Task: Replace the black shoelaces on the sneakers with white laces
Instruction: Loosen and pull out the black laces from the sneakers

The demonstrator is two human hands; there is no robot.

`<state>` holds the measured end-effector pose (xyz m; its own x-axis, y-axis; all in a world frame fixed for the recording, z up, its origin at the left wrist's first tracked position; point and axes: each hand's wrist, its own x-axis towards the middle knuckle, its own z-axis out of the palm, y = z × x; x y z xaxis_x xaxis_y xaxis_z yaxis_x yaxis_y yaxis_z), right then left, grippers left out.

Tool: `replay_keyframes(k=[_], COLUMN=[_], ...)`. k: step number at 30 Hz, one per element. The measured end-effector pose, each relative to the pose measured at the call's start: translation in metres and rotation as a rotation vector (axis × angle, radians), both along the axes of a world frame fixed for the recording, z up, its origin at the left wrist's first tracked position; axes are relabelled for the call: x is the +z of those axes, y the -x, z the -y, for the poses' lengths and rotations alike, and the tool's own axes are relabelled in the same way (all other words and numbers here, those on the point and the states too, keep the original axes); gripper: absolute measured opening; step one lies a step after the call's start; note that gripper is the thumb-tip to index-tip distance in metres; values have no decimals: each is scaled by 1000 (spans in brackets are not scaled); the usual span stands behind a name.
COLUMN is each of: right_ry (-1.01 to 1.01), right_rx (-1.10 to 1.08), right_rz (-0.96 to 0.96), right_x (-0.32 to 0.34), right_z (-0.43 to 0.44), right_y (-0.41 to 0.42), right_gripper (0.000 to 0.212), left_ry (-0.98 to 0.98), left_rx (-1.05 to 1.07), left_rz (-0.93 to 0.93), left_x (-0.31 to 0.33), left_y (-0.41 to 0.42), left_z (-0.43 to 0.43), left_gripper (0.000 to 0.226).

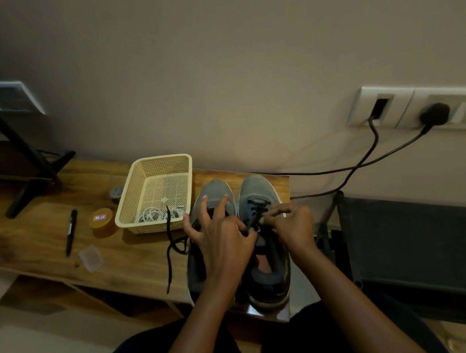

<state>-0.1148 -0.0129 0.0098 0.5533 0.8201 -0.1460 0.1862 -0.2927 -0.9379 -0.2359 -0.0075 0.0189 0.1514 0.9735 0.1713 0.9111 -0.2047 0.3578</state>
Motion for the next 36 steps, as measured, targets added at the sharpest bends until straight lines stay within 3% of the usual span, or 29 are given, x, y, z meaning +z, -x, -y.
replay_keyframes(k=[3,5,6,11,14,21,27,32,36], right_ry=[20,46,51,-3,-46,-126,26,-61,-41], right_rx=[-189,-186,-124,239,327,220,-49,202,345], right_rz=[-417,-488,-365,743,996,1066,743,851,965], right_x=[1,0,-1,5,-2,0,5,2,-1], right_z=[-1,-1,-1,10,12,9,8,9,8], right_y=[-10,-14,-14,3,7,0,-22,-5,5], right_gripper=[19,15,11,15,11,11,9,18,6], left_ry=[-4,-34,-55,-130,-116,-94,-147,-124,-109], left_rx=[13,14,12,-6,7,31,57,56,50], left_rz=[6,16,11,-55,-52,-14,74,51,32], left_x=[0,-3,-5,-12,-11,-9,-14,-12,-12], left_y=[0,0,-1,-2,-2,-3,-2,-1,-2], left_z=[1,2,3,1,-1,-1,-2,-2,-1], left_gripper=[14,13,14,28,25,17,15,15,18])
